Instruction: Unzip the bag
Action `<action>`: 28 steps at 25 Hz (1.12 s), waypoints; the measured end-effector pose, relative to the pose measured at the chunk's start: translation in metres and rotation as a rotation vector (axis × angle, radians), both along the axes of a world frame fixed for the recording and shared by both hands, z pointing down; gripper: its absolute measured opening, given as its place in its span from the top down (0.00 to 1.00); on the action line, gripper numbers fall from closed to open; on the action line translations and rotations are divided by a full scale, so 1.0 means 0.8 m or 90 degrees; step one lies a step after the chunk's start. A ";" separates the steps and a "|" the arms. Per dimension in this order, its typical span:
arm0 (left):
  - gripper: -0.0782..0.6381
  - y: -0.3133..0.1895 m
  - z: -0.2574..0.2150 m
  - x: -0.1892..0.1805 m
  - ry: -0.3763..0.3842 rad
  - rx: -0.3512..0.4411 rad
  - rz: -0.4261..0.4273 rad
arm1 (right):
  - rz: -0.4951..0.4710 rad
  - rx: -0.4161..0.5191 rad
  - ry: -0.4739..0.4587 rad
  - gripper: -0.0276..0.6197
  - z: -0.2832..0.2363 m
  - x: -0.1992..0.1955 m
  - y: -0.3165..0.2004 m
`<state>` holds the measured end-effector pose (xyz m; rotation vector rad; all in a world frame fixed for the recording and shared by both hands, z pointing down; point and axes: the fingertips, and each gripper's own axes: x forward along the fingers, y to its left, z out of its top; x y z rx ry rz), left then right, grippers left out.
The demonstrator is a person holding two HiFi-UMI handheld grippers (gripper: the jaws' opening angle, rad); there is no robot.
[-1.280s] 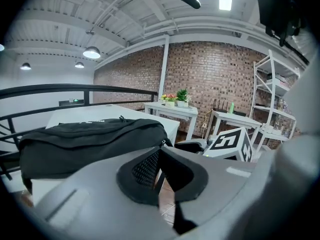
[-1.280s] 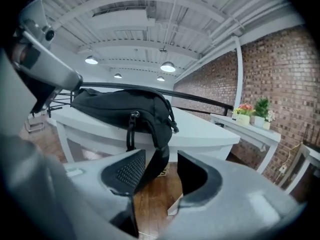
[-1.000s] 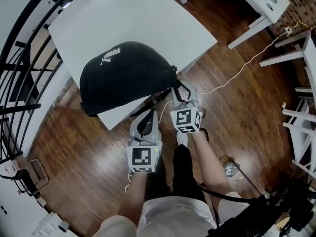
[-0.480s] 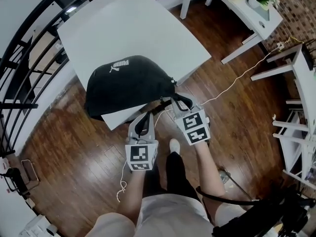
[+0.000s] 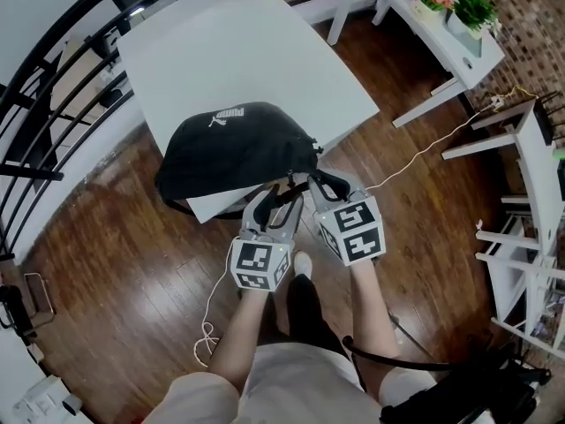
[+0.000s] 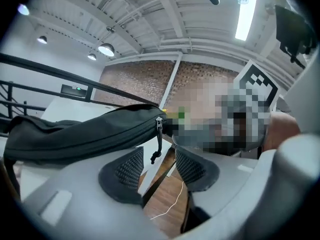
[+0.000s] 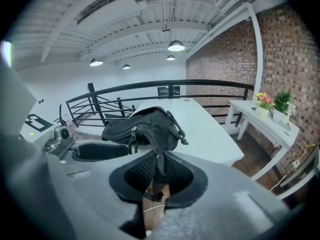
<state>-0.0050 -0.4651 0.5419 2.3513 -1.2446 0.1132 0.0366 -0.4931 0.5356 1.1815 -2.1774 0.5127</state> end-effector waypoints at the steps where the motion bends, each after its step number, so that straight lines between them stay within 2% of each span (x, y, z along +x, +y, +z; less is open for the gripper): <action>1: 0.58 -0.002 -0.003 -0.001 0.014 -0.001 -0.004 | 0.000 -0.002 -0.002 0.90 -0.003 -0.003 0.003; 5: 0.58 -0.010 -0.014 -0.001 0.052 0.001 -0.012 | 0.004 -0.009 -0.006 0.90 -0.013 -0.012 0.012; 7: 0.63 -0.013 -0.019 -0.001 0.057 0.006 -0.021 | 0.003 -0.011 -0.007 0.90 -0.014 -0.014 0.014; 11: 0.84 -0.016 -0.027 -0.006 0.061 0.020 -0.044 | 0.007 -0.014 -0.013 0.90 -0.015 -0.012 0.014; 15: 0.85 -0.014 -0.025 -0.008 0.067 0.017 -0.045 | 0.024 -0.009 -0.020 0.90 -0.016 -0.006 0.012; 28: 0.86 -0.008 -0.002 -0.033 0.021 -0.010 -0.034 | 0.087 -0.029 -0.035 0.90 0.008 0.023 0.000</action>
